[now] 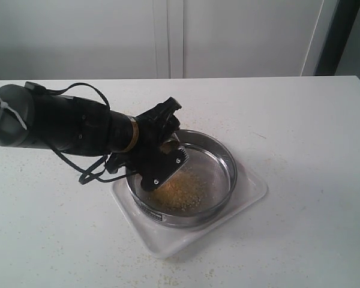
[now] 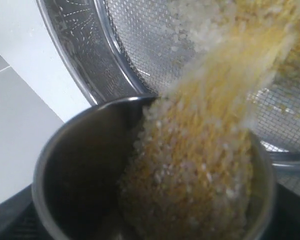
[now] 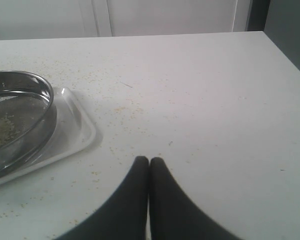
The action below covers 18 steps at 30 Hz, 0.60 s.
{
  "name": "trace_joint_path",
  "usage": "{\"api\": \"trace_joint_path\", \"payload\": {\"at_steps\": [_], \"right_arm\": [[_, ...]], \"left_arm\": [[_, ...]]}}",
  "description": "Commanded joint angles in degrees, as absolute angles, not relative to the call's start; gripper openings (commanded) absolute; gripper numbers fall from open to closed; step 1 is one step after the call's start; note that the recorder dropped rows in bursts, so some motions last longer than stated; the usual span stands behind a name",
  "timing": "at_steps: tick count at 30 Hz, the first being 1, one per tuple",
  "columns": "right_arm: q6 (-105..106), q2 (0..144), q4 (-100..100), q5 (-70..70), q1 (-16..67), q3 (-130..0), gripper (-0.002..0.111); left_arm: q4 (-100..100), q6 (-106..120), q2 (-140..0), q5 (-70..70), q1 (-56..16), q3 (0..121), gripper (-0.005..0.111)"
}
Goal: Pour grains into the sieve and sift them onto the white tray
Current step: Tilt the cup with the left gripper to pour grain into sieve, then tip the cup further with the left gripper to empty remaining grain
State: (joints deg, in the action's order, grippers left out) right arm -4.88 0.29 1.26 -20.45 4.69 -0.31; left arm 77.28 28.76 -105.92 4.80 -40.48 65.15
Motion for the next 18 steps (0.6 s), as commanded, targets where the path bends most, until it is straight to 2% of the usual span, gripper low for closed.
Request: {"api": "trace_joint_path", "payload": {"at_steps": [1, 18], "right_arm": [[-4.9, 0.0, 1.3, -19.6, 4.5, 0.0, 0.000], [-4.9, 0.0, 1.3, -19.6, 4.5, 0.0, 0.000]], "left_arm": [[77.7, 31.3, -105.4, 4.9, -40.8, 65.9, 0.000], [77.7, 39.4, -105.4, 6.1, -40.8, 69.1, 0.000]]}}
